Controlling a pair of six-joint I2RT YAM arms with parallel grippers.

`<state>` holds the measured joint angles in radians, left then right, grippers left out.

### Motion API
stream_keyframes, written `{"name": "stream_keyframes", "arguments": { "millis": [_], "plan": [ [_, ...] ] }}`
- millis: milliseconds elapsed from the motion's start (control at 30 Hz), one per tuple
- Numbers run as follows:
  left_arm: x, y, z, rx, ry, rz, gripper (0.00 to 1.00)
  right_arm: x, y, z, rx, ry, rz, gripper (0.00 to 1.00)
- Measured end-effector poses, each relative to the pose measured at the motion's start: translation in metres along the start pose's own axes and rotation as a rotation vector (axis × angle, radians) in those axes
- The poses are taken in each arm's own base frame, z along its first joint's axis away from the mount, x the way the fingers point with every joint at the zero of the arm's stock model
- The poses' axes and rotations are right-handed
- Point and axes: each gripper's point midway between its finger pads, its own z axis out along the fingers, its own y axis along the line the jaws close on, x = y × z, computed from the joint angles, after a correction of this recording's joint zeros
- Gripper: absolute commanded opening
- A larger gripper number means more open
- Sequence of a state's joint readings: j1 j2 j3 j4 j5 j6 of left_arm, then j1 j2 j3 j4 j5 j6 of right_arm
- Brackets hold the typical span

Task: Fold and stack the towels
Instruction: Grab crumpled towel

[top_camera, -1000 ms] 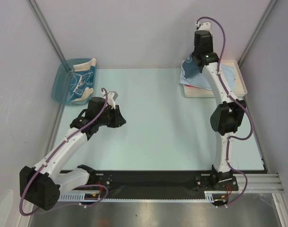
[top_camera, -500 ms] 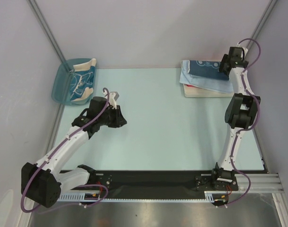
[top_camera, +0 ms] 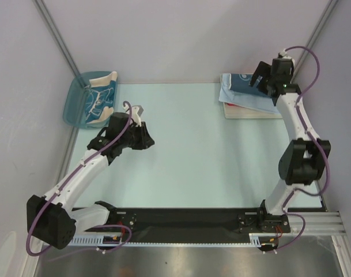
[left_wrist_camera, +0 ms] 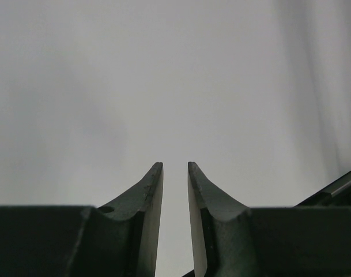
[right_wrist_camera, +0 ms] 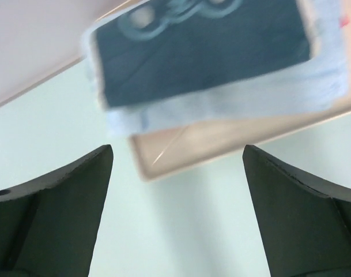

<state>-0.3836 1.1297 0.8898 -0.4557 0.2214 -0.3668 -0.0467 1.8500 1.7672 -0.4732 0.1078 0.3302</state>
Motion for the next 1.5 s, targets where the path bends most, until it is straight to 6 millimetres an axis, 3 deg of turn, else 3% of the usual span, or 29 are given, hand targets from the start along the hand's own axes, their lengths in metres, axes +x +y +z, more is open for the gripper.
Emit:
{"name": "stream_keyframes", "arguments": {
  "millis": [133,233,300,433,533,633,700,767,933,1000,1033,1100,1133,1200,1233,1367,1500],
  "plan": [
    [-0.026,0.001,-0.003,-0.03,-0.058,-0.027,0.32,0.032,0.053,-0.058,-0.154,-0.025,-0.011,1.0],
    [-0.053,0.013,-0.006,-0.078,-0.121,-0.082,0.34,0.08,0.097,-0.094,-0.283,0.001,-0.063,1.0],
    [-0.078,0.034,-0.006,-0.146,-0.181,-0.137,0.36,0.119,0.115,-0.109,-0.356,0.046,-0.096,1.0],
    [-0.128,0.1,-0.009,-0.336,-0.306,-0.285,0.41,0.185,0.114,-0.117,-0.39,0.144,-0.128,1.0],
    [-0.16,0.168,-0.014,-0.489,-0.395,-0.427,0.46,0.226,0.112,-0.121,-0.401,0.21,-0.164,1.0],
    [-0.179,0.233,-0.012,-0.632,-0.435,-0.532,0.54,0.257,0.114,-0.129,-0.422,0.261,-0.201,1.0],
    [-0.184,0.265,-0.002,-0.688,-0.431,-0.58,0.56,0.266,0.117,-0.132,-0.44,0.276,-0.21,1.0],
    [-0.181,0.283,0.013,-0.715,-0.404,-0.609,0.61,0.267,0.116,-0.132,-0.442,0.278,-0.209,0.99],
    [-0.159,0.31,0.056,-0.743,-0.3,-0.662,0.61,0.263,0.119,-0.132,-0.449,0.264,-0.204,1.0],
    [-0.154,0.316,0.068,-0.737,-0.275,-0.679,0.54,0.263,0.119,-0.132,-0.45,0.263,-0.204,1.0],
    [-0.153,0.318,0.073,-0.733,-0.266,-0.683,0.42,0.263,0.119,-0.132,-0.45,0.263,-0.204,1.0],
    [-0.154,0.32,0.079,-0.722,-0.26,-0.696,0.28,0.263,0.119,-0.132,-0.451,0.262,-0.204,1.0],
    [-0.155,0.321,0.081,-0.714,-0.258,-0.695,0.13,0.263,0.119,-0.132,-0.451,0.262,-0.204,1.0],
    [-0.16,0.321,0.079,-0.708,-0.268,-0.691,0.04,0.263,0.119,-0.132,-0.451,0.261,-0.203,0.99],
    [-0.165,0.32,0.078,-0.703,-0.276,-0.684,0.0,0.262,0.12,-0.131,-0.452,0.26,-0.203,0.99],
    [-0.196,0.315,0.064,-0.688,-0.339,-0.632,0.0,0.26,0.123,-0.132,-0.468,0.25,-0.198,0.98],
    [-0.258,0.294,0.029,-0.662,-0.472,-0.525,0.0,0.26,0.128,-0.133,-0.499,0.241,-0.194,0.98]
  ]
}}
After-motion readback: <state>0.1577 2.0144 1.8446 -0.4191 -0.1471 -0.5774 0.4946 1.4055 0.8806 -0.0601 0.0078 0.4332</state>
